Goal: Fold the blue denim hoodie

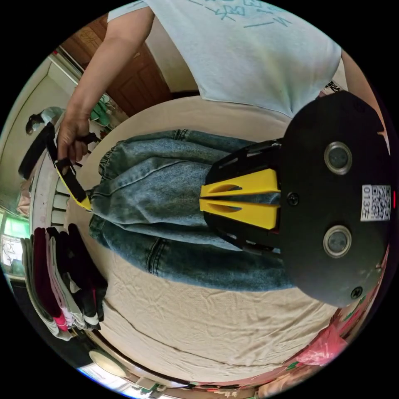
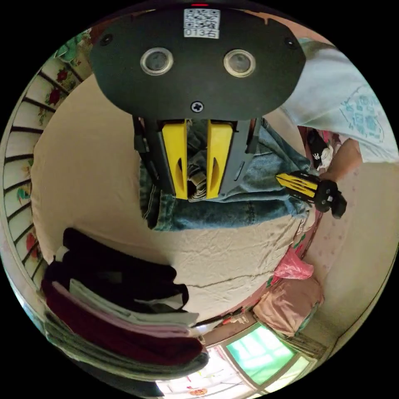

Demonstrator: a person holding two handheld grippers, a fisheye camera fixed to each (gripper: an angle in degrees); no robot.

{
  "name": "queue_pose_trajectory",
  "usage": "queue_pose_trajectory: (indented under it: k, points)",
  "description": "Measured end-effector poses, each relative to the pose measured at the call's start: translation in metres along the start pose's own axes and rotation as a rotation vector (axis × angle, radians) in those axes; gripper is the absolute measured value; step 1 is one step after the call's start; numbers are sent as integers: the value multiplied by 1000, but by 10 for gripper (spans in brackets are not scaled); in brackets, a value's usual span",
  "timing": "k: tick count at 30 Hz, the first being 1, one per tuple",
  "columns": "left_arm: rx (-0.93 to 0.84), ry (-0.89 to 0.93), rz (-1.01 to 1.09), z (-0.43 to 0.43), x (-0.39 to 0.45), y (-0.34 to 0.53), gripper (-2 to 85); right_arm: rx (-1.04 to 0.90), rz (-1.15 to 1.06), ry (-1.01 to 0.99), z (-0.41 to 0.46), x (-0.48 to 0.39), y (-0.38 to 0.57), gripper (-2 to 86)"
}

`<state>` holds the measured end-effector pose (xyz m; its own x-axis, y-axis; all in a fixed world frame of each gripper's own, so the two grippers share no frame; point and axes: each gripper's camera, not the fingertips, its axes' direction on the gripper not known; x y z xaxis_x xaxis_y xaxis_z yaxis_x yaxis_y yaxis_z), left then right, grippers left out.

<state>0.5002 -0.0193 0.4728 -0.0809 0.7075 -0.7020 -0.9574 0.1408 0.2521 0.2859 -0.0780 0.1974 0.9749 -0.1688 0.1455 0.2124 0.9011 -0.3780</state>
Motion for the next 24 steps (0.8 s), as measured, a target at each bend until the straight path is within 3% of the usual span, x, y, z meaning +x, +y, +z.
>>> queue_pose_trajectory:
  k: [3,5,8,10,12,16,21,24]
  points:
    - [25,32,-39,5,4,0,-1,261,-230,-4,-45,-14,20,73]
    - [41,27,-38,10,12,-3,-2,353,-221,40,-52,0,36,73]
    - [25,68,-51,19,18,-11,-3,-47,-81,42,-8,49,42,72]
    - [26,85,-66,17,21,-17,-3,52,2,-85,-22,69,49,67]
    - [59,80,-64,10,27,-24,-2,164,40,-51,-51,79,50,60]
    - [105,48,-36,8,41,-57,-1,196,93,-47,-76,90,32,85]
    - [61,60,102,36,78,-112,-2,6,120,-40,-64,115,-23,94]
    - [-67,58,253,69,119,-134,-3,-162,99,-66,-44,131,-46,86]
